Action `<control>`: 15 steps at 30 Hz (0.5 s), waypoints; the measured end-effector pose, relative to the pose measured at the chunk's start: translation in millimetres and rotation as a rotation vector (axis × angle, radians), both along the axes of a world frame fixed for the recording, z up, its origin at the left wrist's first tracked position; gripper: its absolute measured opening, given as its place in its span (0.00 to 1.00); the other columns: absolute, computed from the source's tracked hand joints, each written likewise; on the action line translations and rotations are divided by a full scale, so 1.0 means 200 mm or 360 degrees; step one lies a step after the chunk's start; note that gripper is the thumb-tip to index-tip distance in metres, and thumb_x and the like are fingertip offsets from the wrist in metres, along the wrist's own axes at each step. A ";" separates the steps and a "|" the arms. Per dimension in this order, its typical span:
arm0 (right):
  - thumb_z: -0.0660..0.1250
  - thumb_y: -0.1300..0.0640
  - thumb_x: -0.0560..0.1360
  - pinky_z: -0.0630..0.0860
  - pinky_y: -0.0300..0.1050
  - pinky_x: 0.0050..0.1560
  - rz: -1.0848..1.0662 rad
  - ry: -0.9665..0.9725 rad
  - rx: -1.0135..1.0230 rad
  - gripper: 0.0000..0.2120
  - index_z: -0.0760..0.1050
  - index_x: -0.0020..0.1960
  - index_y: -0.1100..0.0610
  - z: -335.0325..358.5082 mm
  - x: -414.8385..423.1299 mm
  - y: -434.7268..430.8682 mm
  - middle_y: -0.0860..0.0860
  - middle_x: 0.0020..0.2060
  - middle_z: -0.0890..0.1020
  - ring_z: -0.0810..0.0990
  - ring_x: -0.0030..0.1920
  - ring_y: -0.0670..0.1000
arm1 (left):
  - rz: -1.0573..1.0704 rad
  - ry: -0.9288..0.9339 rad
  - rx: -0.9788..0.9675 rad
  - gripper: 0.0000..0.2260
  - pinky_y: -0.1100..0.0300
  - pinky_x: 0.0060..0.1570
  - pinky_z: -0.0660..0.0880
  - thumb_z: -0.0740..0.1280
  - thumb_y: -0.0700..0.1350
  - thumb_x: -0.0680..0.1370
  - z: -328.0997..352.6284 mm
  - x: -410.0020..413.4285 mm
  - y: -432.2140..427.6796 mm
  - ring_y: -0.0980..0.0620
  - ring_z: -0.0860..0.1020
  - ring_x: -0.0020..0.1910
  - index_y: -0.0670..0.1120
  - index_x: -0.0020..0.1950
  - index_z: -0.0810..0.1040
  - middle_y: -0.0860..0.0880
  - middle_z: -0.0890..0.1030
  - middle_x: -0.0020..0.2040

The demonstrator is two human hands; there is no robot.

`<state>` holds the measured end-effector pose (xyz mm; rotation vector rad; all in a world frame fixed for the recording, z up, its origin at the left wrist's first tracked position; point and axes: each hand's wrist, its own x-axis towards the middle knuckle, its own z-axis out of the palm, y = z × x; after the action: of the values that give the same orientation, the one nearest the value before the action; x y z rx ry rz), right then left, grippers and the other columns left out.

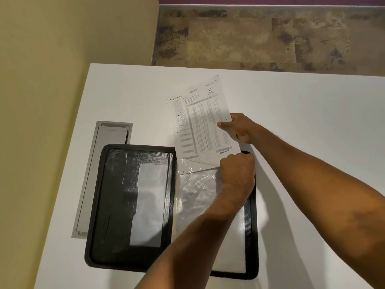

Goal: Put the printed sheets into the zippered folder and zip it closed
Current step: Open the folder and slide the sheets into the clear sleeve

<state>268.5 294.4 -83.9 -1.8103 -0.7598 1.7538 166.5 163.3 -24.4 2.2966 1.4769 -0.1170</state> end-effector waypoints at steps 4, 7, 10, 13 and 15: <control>0.73 0.61 0.79 0.76 0.58 0.70 -0.0053 0.0018 0.0005 0.20 0.77 0.70 0.61 -0.03 0.00 -0.03 0.56 0.64 0.83 0.82 0.64 0.58 | 0.0004 -0.0050 -0.0046 0.09 0.55 0.32 0.71 0.79 0.35 0.67 -0.05 -0.01 0.00 0.43 0.82 0.32 0.44 0.43 0.83 0.44 0.81 0.36; 0.74 0.60 0.78 0.77 0.57 0.69 -0.0074 -0.0015 -0.0003 0.19 0.78 0.68 0.61 -0.03 0.00 -0.05 0.57 0.63 0.83 0.82 0.63 0.58 | -0.0030 -0.0098 -0.0021 0.11 0.53 0.32 0.76 0.81 0.36 0.67 -0.09 -0.01 -0.01 0.43 0.81 0.32 0.42 0.46 0.85 0.42 0.83 0.41; 0.74 0.59 0.78 0.82 0.51 0.56 -0.0126 -0.0025 -0.0068 0.18 0.79 0.66 0.61 -0.03 -0.01 -0.06 0.56 0.61 0.84 0.84 0.58 0.56 | -0.0064 -0.0149 0.0019 0.08 0.51 0.32 0.79 0.79 0.36 0.69 -0.12 -0.02 0.01 0.44 0.81 0.32 0.44 0.46 0.85 0.43 0.83 0.44; 0.74 0.59 0.78 0.83 0.52 0.53 -0.0188 -0.0009 -0.0133 0.17 0.79 0.66 0.61 -0.04 -0.02 -0.08 0.56 0.60 0.84 0.84 0.55 0.56 | -0.0049 -0.0249 0.0051 0.03 0.52 0.33 0.77 0.74 0.38 0.74 -0.15 -0.04 0.05 0.43 0.81 0.32 0.45 0.44 0.84 0.44 0.82 0.43; 0.75 0.59 0.78 0.82 0.55 0.58 -0.0228 0.0000 -0.0146 0.17 0.80 0.65 0.60 -0.06 -0.02 -0.10 0.56 0.60 0.85 0.84 0.56 0.57 | 0.0031 -0.0317 0.0023 0.03 0.54 0.34 0.74 0.70 0.40 0.77 -0.17 -0.05 0.08 0.44 0.80 0.33 0.46 0.45 0.83 0.46 0.82 0.43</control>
<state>264.2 275.2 -95.2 -1.8755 -0.5429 1.7198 155.5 179.7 -58.8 2.2321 1.4018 0.1249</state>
